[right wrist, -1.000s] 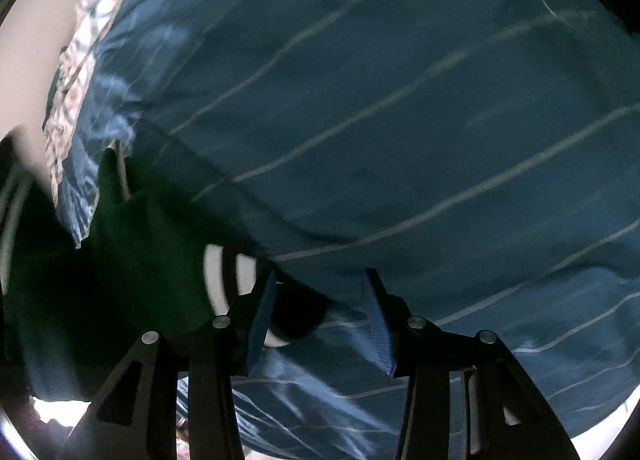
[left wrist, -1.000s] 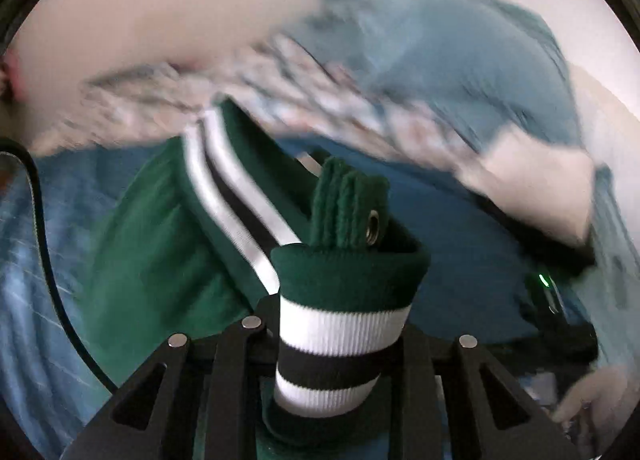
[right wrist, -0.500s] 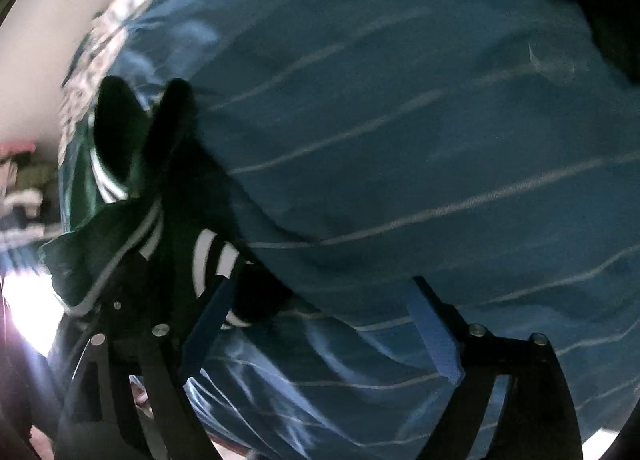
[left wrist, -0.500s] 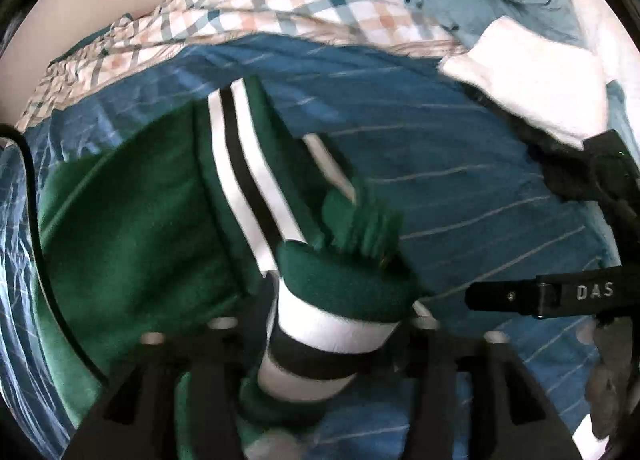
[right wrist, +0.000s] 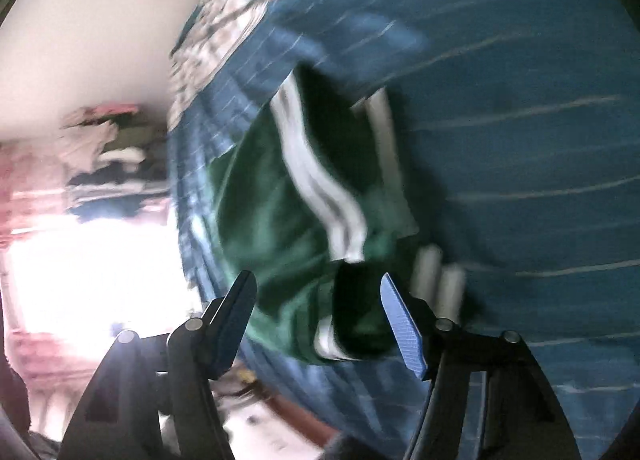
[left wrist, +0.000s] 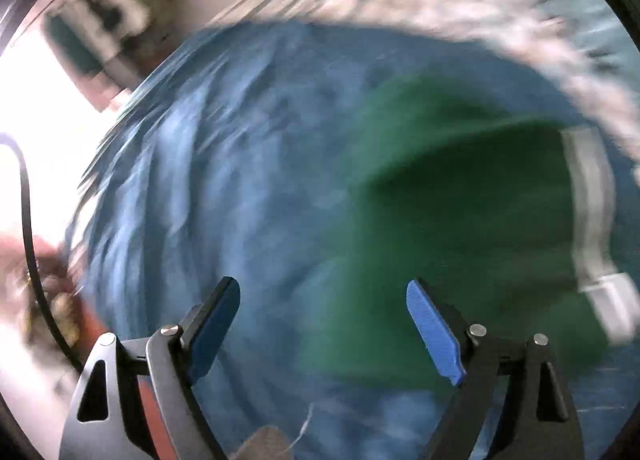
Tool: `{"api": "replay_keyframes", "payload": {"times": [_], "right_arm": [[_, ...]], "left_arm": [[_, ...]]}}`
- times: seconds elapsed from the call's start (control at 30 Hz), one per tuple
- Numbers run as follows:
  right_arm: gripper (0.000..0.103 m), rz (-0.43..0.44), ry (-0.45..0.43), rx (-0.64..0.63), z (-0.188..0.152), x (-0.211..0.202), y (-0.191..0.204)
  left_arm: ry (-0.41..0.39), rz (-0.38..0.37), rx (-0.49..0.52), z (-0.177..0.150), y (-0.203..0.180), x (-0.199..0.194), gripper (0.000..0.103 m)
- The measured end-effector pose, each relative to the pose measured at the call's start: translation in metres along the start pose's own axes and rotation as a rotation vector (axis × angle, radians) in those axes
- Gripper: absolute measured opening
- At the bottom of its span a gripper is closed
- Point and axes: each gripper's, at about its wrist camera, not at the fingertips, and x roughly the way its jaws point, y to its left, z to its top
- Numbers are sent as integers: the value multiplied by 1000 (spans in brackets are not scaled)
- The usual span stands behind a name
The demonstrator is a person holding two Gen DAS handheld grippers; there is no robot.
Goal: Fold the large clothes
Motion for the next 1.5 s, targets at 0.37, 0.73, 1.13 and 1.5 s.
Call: {"api": "replay_keyframes", "payload": {"times": [0.37, 0.73, 1.13, 1.5], "right_arm": [[3, -273, 114, -49, -2, 82, -19], [2, -420, 47, 97, -41, 57, -39], [70, -115, -157, 31, 84, 40, 7], [2, -34, -208, 23, 122, 76, 31]], "left_arm": [[100, 72, -140, 2, 37, 43, 85], [-7, -61, -48, 63, -7, 4, 85], [-50, -51, 70, 138, -61, 41, 85], [-71, -75, 81, 147, -66, 27, 85]]}}
